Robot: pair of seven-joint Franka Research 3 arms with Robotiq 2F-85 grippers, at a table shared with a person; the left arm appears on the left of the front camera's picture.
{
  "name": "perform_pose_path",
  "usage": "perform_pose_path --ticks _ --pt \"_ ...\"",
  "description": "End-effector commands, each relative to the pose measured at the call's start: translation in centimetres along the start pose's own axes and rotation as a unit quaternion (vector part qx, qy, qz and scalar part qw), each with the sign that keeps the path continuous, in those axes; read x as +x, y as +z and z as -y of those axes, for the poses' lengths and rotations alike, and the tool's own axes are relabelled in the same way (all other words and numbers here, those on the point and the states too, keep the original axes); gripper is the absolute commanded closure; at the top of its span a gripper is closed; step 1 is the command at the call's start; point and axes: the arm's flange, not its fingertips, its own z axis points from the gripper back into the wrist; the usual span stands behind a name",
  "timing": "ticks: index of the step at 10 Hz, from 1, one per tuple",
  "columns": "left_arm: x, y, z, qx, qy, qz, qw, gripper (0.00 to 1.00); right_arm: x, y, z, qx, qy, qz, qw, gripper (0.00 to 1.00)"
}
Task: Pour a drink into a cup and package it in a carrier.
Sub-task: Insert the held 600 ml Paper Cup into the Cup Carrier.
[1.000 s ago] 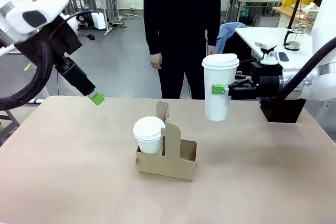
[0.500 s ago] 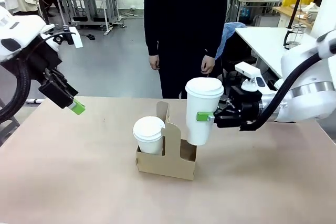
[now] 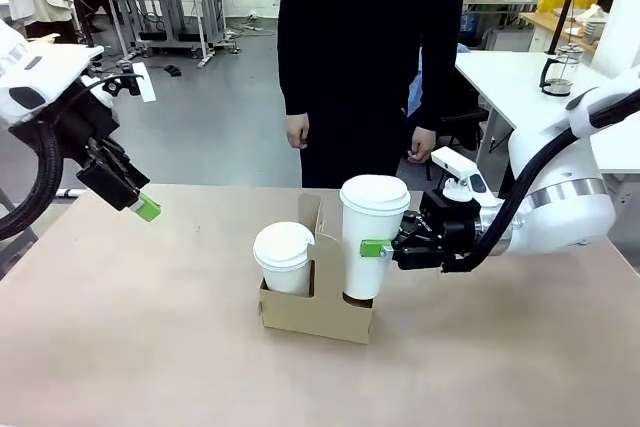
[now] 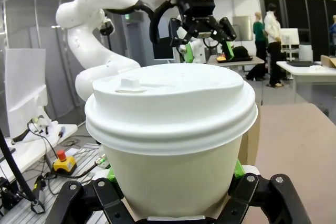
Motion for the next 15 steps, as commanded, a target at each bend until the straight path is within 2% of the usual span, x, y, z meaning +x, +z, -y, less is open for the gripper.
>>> perform_pose_path --ticks 1,8,12,15 --pt "0.1 0.4 0.5 -0.001 -0.01 -0.002 1.0 0.0 -0.2 -0.9 0.5 -0.014 0.032 0.013 0.999 0.19" --pt "0.1 0.4 0.5 -0.001 -0.01 -0.002 1.0 0.0 -2.6 -0.5 2.4 -0.032 0.031 0.016 0.999 0.19" --pt "0.1 0.4 0.5 -0.001 -0.01 -0.002 1.0 0.0 -5.6 1.3 2.9 -0.022 0.015 -0.007 1.0 0.19" --pt "0.1 0.4 0.5 -0.001 -0.01 -0.002 1.0 0.0 -7.4 1.1 3.1 0.0 0.018 -0.022 1.0 0.19"
